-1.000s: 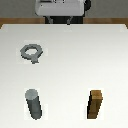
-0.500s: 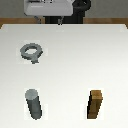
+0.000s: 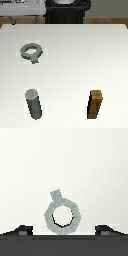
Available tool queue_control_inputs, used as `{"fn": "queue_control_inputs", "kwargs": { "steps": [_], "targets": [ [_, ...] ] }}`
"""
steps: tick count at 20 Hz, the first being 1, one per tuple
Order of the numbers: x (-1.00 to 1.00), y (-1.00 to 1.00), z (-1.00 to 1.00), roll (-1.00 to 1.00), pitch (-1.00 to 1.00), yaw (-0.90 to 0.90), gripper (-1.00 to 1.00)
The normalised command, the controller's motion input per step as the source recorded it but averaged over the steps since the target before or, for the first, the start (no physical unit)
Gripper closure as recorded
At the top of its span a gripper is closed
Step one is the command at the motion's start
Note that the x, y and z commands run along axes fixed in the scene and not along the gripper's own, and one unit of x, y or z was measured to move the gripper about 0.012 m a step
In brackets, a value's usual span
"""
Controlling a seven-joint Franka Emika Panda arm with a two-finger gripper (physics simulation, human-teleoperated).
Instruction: Put the loop with the handle onto the peg.
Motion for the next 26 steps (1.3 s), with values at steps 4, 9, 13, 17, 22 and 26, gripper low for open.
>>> {"fn": "queue_control_inputs", "kwargs": {
  "steps": [4, 9, 13, 17, 22, 26],
  "targets": [
    [0.0, 0.0, 0.0, 0.0, 0.0, 0.9, -1.0],
    [0.0, 0.0, 0.0, 0.0, 0.0, 0.12, -1.0],
    [0.0, 0.0, -0.5, 0.0, 0.0, 0.0, -1.0],
    [0.25, 0.0, -0.25, 0.0, 0.0, 0.0, -1.0],
    [0.4, 0.0, 0.0, 0.0, 0.0, 0.0, -1.0],
    [0.0, 0.25, 0.0, 0.0, 0.0, 0.0, -1.0]
  ]
}}
